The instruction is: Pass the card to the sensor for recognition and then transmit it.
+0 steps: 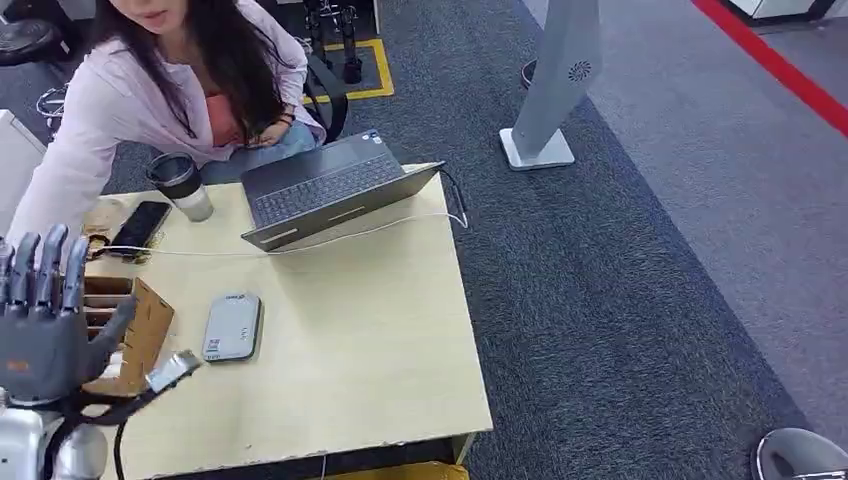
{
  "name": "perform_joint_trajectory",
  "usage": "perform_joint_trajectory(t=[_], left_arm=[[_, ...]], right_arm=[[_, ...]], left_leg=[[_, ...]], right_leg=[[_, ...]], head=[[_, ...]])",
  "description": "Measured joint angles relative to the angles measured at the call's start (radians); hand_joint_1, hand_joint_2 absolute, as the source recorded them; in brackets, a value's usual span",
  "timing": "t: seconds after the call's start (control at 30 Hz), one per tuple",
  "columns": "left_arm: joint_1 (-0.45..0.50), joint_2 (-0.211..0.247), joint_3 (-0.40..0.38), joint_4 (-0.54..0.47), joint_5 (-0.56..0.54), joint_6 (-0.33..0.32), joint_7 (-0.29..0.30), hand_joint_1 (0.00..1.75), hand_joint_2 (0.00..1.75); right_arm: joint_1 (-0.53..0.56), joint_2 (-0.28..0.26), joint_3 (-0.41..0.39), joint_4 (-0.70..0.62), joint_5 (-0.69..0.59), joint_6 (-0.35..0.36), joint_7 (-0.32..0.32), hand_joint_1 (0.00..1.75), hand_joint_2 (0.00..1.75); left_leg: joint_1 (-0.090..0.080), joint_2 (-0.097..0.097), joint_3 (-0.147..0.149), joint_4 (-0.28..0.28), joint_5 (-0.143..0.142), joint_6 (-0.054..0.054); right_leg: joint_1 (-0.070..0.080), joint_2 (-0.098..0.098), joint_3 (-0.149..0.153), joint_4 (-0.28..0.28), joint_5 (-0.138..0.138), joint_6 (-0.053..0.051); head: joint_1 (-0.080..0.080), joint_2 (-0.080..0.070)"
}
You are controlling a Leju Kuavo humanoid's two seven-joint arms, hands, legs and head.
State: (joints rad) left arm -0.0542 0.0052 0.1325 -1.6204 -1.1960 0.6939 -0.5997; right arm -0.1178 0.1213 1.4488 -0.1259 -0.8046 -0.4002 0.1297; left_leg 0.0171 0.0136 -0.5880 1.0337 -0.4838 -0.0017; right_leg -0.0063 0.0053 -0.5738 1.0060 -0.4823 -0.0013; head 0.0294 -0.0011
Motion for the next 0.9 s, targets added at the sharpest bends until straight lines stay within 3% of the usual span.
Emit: perform_joint_trajectory(t=[0.07,0.2,0.33,0.53,0.9], left_arm=[[0.126,-0.062,0.064,-0.114,0.100,0.002,-0.081,0.00,1.75],[0.323,-0.121,0.163,-0.266,0.171,0.005,-0.094,0.00,1.75],[0.421,-0.157,0.216,-0.328,0.178,0.005,-0.101,0.00,1.75],[0.484,-0.186,0.263,-0.374,0.189,0.005,-0.101,0.00,1.75],[0.511,-0.210,0.282,-0.396,0.179,0.005,-0.101,0.00,1.75]], right_arm=[[0.004,0.000,-0.011,0.001,-0.017,-0.009,-0.006,0.00,0.00],[0.009,0.000,-0.032,-0.004,-0.039,-0.042,-0.006,0.00,0.00],[0.012,0.000,-0.055,-0.004,-0.045,-0.053,-0.012,0.00,0.00],[0.013,0.001,-0.071,-0.003,-0.048,-0.054,-0.014,0.00,0.00],[0.013,0.003,-0.079,-0.002,-0.054,-0.061,-0.006,0.00,0.00]], left_leg=[[0.000,0.002,0.000,0.000,-0.002,0.001],[0.000,0.000,0.001,0.000,-0.004,0.003],[0.000,-0.005,0.001,0.000,-0.004,0.003],[0.000,-0.007,0.002,0.000,-0.004,0.003],[0.000,-0.007,0.003,0.000,-0.004,0.003]], right_leg=[[0.000,0.002,0.000,-0.001,-0.002,0.002],[0.000,-0.001,0.001,-0.001,-0.006,0.002],[0.000,-0.006,0.003,-0.001,-0.008,0.002],[0.000,-0.007,0.004,-0.001,-0.008,0.002],[0.000,-0.007,0.005,-0.001,-0.008,0.002]], head=[[0.001,0.000],[0.001,0.000],[0.001,0.000],[0.001,0.000],[0.001,0.000]])
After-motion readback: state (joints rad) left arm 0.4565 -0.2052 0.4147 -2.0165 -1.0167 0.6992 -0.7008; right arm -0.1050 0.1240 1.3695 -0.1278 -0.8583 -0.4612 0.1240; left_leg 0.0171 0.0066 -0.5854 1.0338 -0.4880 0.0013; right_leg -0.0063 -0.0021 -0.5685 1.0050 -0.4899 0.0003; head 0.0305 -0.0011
